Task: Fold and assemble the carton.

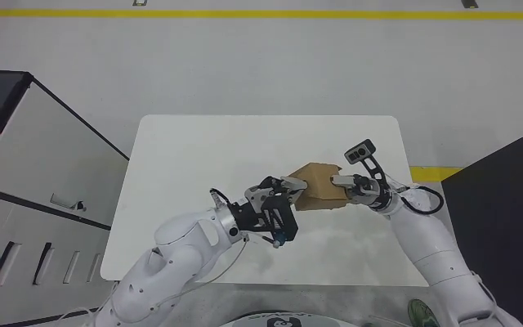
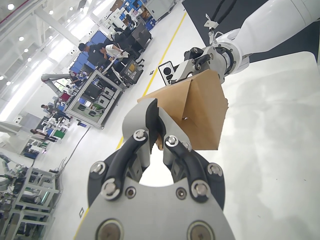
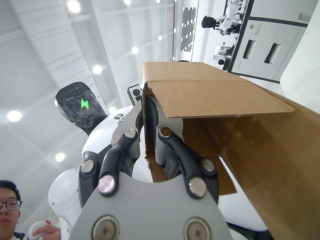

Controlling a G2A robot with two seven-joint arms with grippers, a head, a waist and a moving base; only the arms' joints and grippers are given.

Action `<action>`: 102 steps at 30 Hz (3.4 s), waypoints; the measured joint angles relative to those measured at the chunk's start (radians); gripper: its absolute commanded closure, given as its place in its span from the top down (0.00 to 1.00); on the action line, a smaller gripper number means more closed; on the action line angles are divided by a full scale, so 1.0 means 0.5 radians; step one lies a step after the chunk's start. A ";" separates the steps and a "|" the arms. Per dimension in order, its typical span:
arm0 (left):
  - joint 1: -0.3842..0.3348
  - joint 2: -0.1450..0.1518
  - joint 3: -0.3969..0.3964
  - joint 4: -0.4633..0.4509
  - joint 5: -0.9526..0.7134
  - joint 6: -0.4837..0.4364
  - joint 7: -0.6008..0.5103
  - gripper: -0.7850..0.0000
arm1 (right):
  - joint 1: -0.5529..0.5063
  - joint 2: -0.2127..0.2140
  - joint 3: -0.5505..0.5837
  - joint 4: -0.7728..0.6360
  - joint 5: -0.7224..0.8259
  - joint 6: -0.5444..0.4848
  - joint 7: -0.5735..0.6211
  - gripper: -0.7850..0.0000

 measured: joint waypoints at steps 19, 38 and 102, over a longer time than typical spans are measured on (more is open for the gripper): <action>-0.061 0.009 0.041 0.012 0.068 -0.166 0.066 0.00 | 0.005 -0.009 0.002 -0.068 -0.027 -0.007 0.000 0.00; -0.117 0.006 0.080 0.060 0.048 -0.211 0.052 0.00 | 0.010 -0.010 -0.024 -0.087 -0.035 -0.007 0.000 0.00; 0.181 0.066 -0.341 -0.116 -0.203 -0.050 0.313 1.00 | -0.074 0.124 -0.019 -0.213 0.303 -0.007 0.000 0.00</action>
